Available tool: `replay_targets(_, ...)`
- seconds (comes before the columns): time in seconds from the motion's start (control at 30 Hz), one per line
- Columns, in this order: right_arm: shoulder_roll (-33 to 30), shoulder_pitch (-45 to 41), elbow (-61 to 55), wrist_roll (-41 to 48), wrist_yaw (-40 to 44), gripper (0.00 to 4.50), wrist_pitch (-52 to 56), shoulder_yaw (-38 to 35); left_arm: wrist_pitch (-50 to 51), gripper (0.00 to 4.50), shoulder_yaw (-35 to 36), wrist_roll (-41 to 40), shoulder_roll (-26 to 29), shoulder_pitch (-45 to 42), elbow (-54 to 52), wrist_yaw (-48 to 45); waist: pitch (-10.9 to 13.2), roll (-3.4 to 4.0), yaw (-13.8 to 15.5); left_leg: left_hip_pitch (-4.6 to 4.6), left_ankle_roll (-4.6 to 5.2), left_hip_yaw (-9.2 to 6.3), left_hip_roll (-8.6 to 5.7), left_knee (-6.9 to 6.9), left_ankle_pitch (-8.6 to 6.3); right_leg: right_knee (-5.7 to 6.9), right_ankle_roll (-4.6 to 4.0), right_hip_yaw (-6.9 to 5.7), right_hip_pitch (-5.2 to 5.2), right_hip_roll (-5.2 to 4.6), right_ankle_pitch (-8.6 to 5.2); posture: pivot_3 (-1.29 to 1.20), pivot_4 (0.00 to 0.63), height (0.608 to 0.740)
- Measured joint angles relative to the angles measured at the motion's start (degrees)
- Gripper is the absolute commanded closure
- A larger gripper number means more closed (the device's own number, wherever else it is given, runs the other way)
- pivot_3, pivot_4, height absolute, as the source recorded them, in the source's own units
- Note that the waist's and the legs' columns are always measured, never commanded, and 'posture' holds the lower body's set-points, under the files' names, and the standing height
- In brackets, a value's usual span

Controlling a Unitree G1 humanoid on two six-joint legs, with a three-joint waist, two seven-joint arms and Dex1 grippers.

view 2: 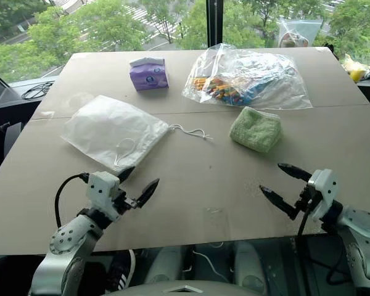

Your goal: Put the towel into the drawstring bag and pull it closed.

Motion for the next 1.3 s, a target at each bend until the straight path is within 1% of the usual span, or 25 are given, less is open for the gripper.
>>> replay_targets(0.17, -0.60, -5.10, 0.22, 3.80, 4.62, 0.00, 3.34, 2.12, -0.14, 0.10, -0.53, 6.27, -0.89, -4.40, -0.49, 5.92, 0.01, -0.04, 0.08, -0.02, 0.20, -0.01, 0.00, 0.01, 0.11, 0.01, -0.01, 0.17, 0.03, 0.08, 0.00, 0.00, 0.150, 0.740)
replay_targets(0.23, -0.85, -7.13, 0.47, 5.82, 8.04, 0.00, 4.30, 2.70, 1.26, 0.10, -1.05, 9.97, -1.80, -5.62, -1.51, 9.40, 0.01, -0.05, 0.08, -0.03, 0.21, 0.03, 0.00, 0.00, 0.11, 0.00, 0.00, 0.26, 0.02, 0.09, 0.01, 0.00, 0.150, 0.740)
replay_targets(0.4, -0.87, -9.14, 1.67, 6.14, 11.20, 0.00, 4.12, 3.80, 3.31, 0.10, -2.43, 15.03, -4.20, -5.36, -2.28, 14.34, 0.02, -0.08, 0.07, -0.01, 0.22, 0.04, 0.01, 0.01, 0.10, 0.01, 0.00, 0.31, 0.03, 0.10, 0.01, 0.00, 0.150, 0.740)
replay_targets(0.47, -0.82, -9.68, 3.11, 5.40, 11.48, 0.00, 3.65, 4.00, 3.85, 0.10, -3.14, 17.33, -5.23, -5.09, -2.12, 16.29, 0.02, -0.08, 0.08, 0.00, 0.22, 0.03, 0.01, 0.04, 0.10, 0.02, 0.00, 0.31, 0.03, 0.10, 0.01, 0.00, 0.150, 0.740)
replay_targets(0.53, -0.73, -9.94, 3.81, 4.88, 11.44, 0.00, 3.15, 4.03, 3.45, 0.10, -4.49, 19.48, -5.11, -5.22, -1.27, 17.09, 0.02, -0.08, 0.14, 0.00, 0.21, 0.01, 0.01, 0.06, 0.10, 0.05, 0.00, 0.29, 0.03, 0.10, 0.01, 0.00, 0.150, 0.740)
replay_targets(0.73, 0.05, -10.00, 4.69, 3.60, 10.91, 0.00, 2.51, 4.14, 0.36, 0.10, -7.76, 25.18, -4.95, -7.74, 4.68, 19.18, 0.02, -0.08, 0.07, -0.02, 0.22, 0.07, 0.01, 0.09, 0.10, 0.05, 0.00, 0.32, 0.02, 0.10, 0.02, 0.00, 0.150, 0.740)
replay_targets(0.97, 0.33, -9.99, 4.91, 2.84, 10.35, 0.00, 1.93, 4.15, 0.09, 0.10, -7.29, 26.62, -7.48, -9.92, 9.39, 22.53, 0.02, -0.09, 0.09, -0.02, 0.22, 0.03, 0.02, 0.10, 0.10, 0.09, 0.01, 0.31, 0.03, 0.10, 0.03, 0.00, 0.150, 0.740)
replay_targets(1.17, 0.83, -9.49, 5.13, 2.38, 9.89, 0.00, 1.55, 4.14, -0.59, 0.10, -5.78, 28.26, -6.92, -11.02, 9.48, 24.98, 0.01, -0.09, 0.07, -0.01, 0.22, 0.04, 0.02, 0.11, 0.10, 0.12, 0.01, 0.33, 0.03, 0.10, 0.03, 0.00, 0.150, 0.740)
replay_targets(1.27, 1.27, -8.93, 5.13, 2.13, 9.23, 0.00, 1.17, 4.14, -0.73, 0.91, -4.61, 28.89, -6.76, -11.40, 10.13, 26.07, 0.01, -0.09, 0.10, -0.01, 0.22, 0.04, 0.02, 0.11, 0.10, 0.12, 0.01, 0.32, 0.03, 0.10, 0.03, 0.00, 0.150, 0.740)
replay_targets(1.3, 1.47, -8.73, 5.13, 2.01, 9.08, 0.00, 0.91, 4.14, -0.72, 1.38, -4.41, 29.02, -6.76, -11.51, 10.52, 26.30, 0.01, -0.09, 0.11, -0.01, 0.23, 0.04, 0.02, 0.12, 0.10, 0.12, 0.01, 0.32, 0.03, 0.10, 0.03, 0.00, 0.150, 0.740)
